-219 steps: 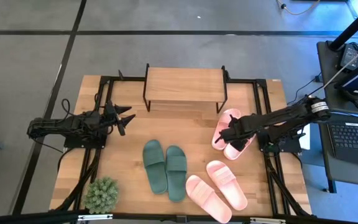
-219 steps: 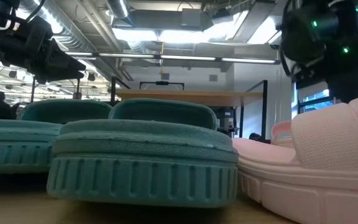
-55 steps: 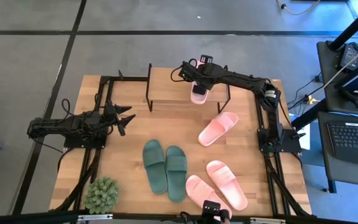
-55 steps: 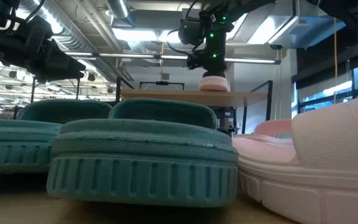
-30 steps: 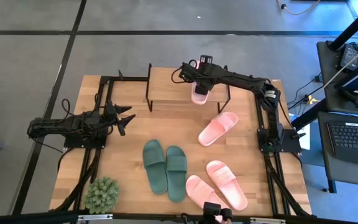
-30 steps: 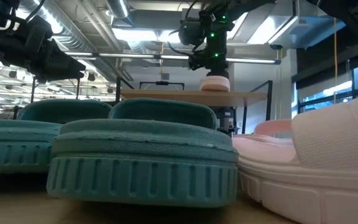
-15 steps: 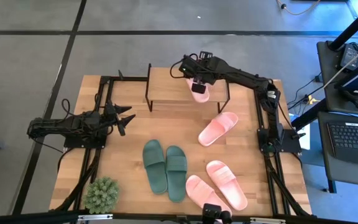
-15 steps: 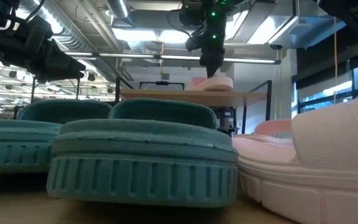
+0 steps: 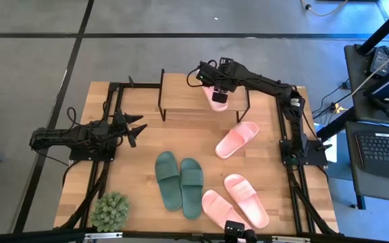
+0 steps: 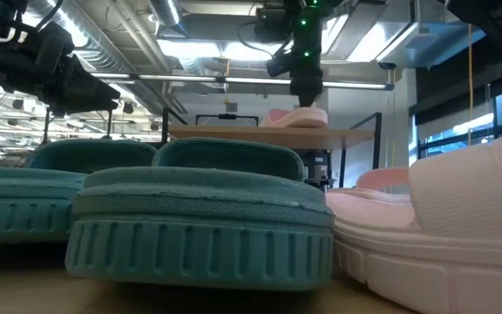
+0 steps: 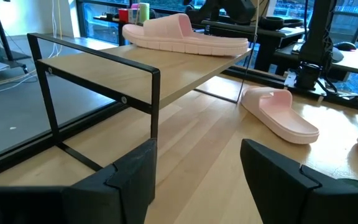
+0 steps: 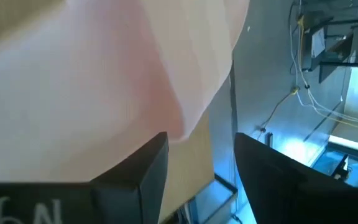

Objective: Pick and place slides into the shelf
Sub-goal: Put the pink slide on the shelf

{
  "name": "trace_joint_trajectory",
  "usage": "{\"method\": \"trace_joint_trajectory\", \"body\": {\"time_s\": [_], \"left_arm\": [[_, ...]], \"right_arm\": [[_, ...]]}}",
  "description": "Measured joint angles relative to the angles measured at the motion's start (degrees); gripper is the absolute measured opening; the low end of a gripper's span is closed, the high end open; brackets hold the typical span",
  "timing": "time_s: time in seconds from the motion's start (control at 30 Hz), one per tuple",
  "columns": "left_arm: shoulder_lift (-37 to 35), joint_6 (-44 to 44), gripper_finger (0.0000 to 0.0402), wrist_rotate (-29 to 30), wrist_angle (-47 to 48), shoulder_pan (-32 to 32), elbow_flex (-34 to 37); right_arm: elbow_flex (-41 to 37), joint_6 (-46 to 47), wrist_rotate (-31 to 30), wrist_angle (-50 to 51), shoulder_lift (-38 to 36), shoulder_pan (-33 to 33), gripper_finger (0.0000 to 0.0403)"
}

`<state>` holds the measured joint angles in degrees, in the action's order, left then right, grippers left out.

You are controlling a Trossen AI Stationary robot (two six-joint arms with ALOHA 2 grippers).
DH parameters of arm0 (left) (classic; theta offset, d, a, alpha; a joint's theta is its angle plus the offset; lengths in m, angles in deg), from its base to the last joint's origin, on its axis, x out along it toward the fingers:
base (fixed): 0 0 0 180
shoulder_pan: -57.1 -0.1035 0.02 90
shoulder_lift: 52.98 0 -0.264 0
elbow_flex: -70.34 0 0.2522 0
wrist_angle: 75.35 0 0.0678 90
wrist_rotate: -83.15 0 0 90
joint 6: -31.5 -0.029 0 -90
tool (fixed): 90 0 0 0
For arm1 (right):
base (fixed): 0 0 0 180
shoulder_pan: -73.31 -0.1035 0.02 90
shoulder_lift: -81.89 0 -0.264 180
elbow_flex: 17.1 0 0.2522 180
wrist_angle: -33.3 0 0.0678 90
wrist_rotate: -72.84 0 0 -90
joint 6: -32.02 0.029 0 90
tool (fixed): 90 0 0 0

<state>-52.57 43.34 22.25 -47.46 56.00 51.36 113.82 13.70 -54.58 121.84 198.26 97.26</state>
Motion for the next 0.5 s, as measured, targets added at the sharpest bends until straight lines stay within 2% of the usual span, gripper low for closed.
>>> {"method": "trace_joint_trajectory", "body": {"time_s": [0.37, 0.5], "left_arm": [[0.0, 0.0, 0.0224, 0.0, 0.0, 0.0, 0.0], [0.0, 0.0, 0.0224, 0.0, 0.0, 0.0, 0.0]], "right_arm": [[0.0, -0.2, 0.7, 9.0, -0.3, 0.2, 0.0185], [0.0, -0.5, 8.1, 13.3, -0.3, 0.2, 0.0185]]}}
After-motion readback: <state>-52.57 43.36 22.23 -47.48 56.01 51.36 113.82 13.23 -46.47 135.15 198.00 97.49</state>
